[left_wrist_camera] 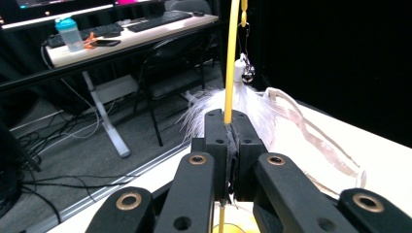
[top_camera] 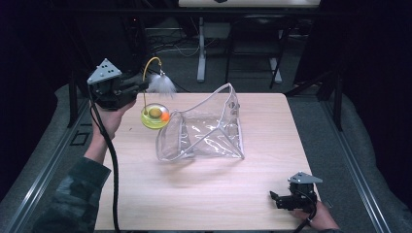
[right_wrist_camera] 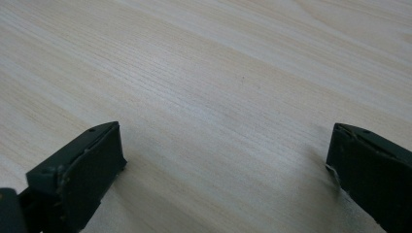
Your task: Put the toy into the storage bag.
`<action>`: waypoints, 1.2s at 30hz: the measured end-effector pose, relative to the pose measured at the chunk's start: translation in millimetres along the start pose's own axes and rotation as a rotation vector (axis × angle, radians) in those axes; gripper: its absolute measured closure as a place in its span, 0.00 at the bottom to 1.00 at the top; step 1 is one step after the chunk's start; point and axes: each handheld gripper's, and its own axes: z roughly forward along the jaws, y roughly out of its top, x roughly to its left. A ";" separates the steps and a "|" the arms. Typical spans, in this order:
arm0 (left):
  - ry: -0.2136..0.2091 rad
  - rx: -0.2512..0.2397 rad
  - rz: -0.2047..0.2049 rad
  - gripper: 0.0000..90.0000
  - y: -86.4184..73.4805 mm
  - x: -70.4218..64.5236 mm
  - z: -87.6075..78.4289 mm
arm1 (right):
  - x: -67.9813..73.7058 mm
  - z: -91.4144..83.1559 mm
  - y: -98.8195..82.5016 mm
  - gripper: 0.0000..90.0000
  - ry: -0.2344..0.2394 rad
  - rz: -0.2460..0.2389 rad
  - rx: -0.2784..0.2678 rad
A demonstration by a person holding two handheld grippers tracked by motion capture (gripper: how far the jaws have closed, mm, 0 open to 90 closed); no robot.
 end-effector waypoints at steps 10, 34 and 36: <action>-0.059 0.006 0.013 0.98 7.1 -15.5 17.1 | 0.0 -0.1 -0.1 0.00 0.002 -0.001 0.000; -0.163 0.095 0.039 0.98 -0.9 -44.4 65.4 | 0.0 -0.3 -0.1 0.00 0.003 -0.001 0.001; -0.175 0.110 0.034 0.98 -5.5 -46.9 72.5 | -0.2 0.0 -0.3 0.00 0.003 -0.003 -0.003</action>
